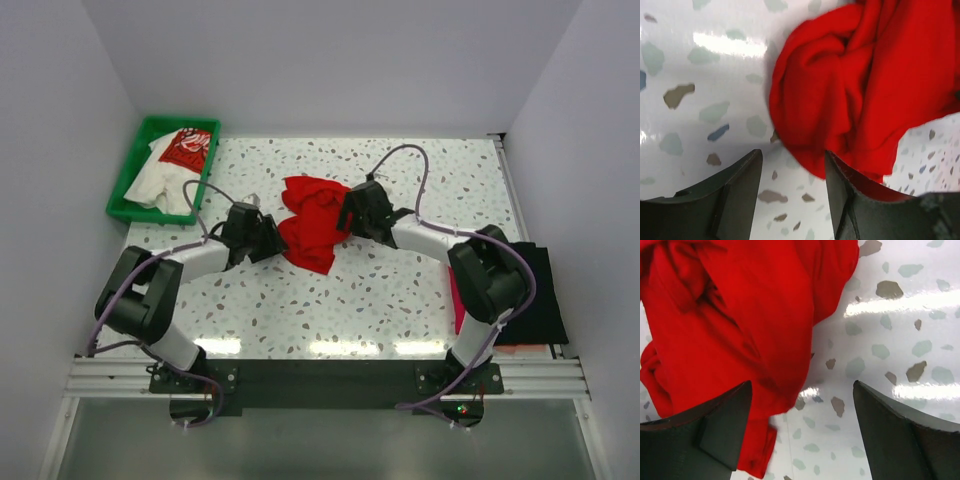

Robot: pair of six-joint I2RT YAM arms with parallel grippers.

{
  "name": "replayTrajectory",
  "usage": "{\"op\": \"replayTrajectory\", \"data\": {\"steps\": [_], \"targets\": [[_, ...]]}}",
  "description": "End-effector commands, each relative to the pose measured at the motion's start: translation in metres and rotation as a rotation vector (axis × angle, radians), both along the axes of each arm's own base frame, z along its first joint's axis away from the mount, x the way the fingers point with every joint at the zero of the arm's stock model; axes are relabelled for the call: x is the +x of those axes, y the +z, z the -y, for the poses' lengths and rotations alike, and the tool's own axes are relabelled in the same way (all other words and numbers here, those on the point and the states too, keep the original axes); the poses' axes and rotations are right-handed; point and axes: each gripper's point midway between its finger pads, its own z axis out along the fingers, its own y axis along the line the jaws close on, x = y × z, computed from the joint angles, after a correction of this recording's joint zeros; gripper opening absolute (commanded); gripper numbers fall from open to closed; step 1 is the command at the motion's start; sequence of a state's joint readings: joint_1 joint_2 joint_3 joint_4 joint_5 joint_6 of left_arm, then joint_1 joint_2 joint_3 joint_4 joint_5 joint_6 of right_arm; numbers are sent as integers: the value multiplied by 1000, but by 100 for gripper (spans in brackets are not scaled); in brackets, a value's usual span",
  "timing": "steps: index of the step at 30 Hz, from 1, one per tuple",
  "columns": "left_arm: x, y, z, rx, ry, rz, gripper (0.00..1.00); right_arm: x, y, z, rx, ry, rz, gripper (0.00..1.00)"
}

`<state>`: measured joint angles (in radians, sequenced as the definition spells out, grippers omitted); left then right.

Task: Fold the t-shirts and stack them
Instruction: Flatten the tshirt out

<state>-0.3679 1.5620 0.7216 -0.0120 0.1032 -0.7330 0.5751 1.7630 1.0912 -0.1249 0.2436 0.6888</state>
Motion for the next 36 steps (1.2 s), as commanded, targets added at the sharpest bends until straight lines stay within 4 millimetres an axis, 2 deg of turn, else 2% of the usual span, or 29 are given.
{"op": "replayTrajectory", "data": {"steps": [1,5,6,7,8,9,10,11,12,13,14,15,16,17,18,19,20,21,22,24,25,26,28,30,36], "targets": [[24,-3,10,-44,42,51,57,34,22,-29,130,-12,89,81],[31,-15,12,-49,68,30,55,44,18,-37,161,-16,73,66],[33,-16,14,-58,72,34,51,46,16,-36,164,-20,72,59],[33,-19,15,-61,74,28,51,49,20,-38,175,-19,88,55],[36,-18,17,-66,74,29,44,51,23,-37,180,-27,90,51],[36,-22,18,-65,73,14,38,54,25,-31,181,-43,91,37],[36,-23,17,-58,76,2,19,53,25,-26,174,-55,77,30],[41,-19,16,-50,85,9,10,55,34,-21,177,-63,88,21],[46,-14,12,-25,106,23,4,56,36,-8,163,-88,75,5],[45,-13,4,6,127,10,0,57,40,0,161,-98,72,0],[53,-1,2,10,137,28,0,58,45,7,155,-100,73,0],[61,11,-7,34,165,63,0,62,61,23,163,-124,93,0],[60,11,-24,67,202,35,0,58,62,34,149,-135,76,0],[68,23,-31,65,221,55,0,57,68,44,141,-133,83,0],[72,36,-39,57,243,75,0,55,78,63,136,-158,81,0],[75,42,-58,60,287,75,0,53,85,74,128,-169,85,0],[79,52,-67,49,306,94,0,51,88,84,106,-169,88,0],[82,68,-74,38,314,130,0,47,99,102,95,-194,96,0],[87,78,-92,42,350,140,0,45,102,112,78,-196,99,0],[91,97,-104,49,358,174,0,39,105,131,58,-214,82,0],[90,100,-113,64,369,162,0,36,112,135,54,-215,92,0],[96,113,-115,65,369,186,0,33,114,140,41,-215,91,0],[94,119,-122,90,367,178,0,28,122,150,37,-232,104,0],[97,137,-126,97,366,215,0,23,125,154,44,-233,110,0],[92,188,-129,101,336,319,0,13,163,150,80,-184,186,0]]}}
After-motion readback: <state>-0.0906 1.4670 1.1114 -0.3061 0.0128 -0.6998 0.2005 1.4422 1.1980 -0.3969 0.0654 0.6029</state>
